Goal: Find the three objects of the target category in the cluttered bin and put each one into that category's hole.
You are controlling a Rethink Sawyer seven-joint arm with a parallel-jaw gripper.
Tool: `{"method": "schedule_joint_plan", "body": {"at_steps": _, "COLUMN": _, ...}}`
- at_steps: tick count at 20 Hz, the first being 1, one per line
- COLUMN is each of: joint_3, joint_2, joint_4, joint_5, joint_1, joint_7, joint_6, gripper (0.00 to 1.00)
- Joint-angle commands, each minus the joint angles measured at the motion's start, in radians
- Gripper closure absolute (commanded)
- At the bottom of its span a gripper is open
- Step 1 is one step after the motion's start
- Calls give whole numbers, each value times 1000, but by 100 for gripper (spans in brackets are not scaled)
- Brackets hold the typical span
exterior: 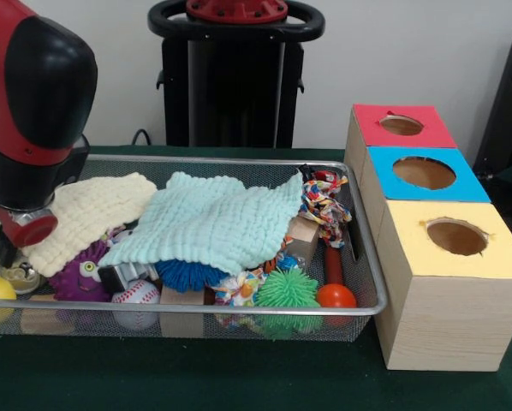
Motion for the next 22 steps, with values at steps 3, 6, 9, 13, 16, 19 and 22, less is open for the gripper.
{"method": "schedule_joint_plan", "body": {"at_steps": 3, "joint_3": 110, "joint_2": -10, "joint_4": 40, "joint_5": -36, "joint_1": 11, "joint_7": 83, "joint_6": 39, "gripper": 100}}
{"method": "schedule_joint_plan", "body": {"at_steps": 6, "joint_3": 112, "joint_2": -17, "joint_4": 52, "joint_5": -38, "joint_1": 13, "joint_7": 81, "joint_6": 34, "gripper": 100}}
{"method": "schedule_joint_plan", "body": {"at_steps": 9, "joint_3": 117, "joint_2": -27, "joint_4": 64, "joint_5": -39, "joint_1": 14, "joint_7": 79, "joint_6": 30, "gripper": 100}}
{"method": "schedule_joint_plan", "body": {"at_steps": 13, "joint_3": 119, "joint_2": -34, "joint_4": 71, "joint_5": -39, "joint_1": 17, "joint_7": 78, "joint_6": 30, "gripper": 100}}
{"method": "schedule_joint_plan", "body": {"at_steps": 16, "joint_3": 120, "joint_2": -40, "joint_4": 78, "joint_5": -39, "joint_1": 19, "joint_7": 78, "joint_6": 31, "gripper": 100}}
{"method": "schedule_joint_plan", "body": {"at_steps": 19, "joint_3": 120, "joint_2": -50, "joint_4": 88, "joint_5": -40, "joint_1": 23, "joint_7": 77, "joint_6": 35, "gripper": 100}}
{"method": "schedule_joint_plan", "body": {"at_steps": 22, "joint_3": 122, "joint_2": -56, "joint_4": 94, "joint_5": -40, "joint_1": 26, "joint_7": 77, "joint_6": 35, "gripper": 100}}
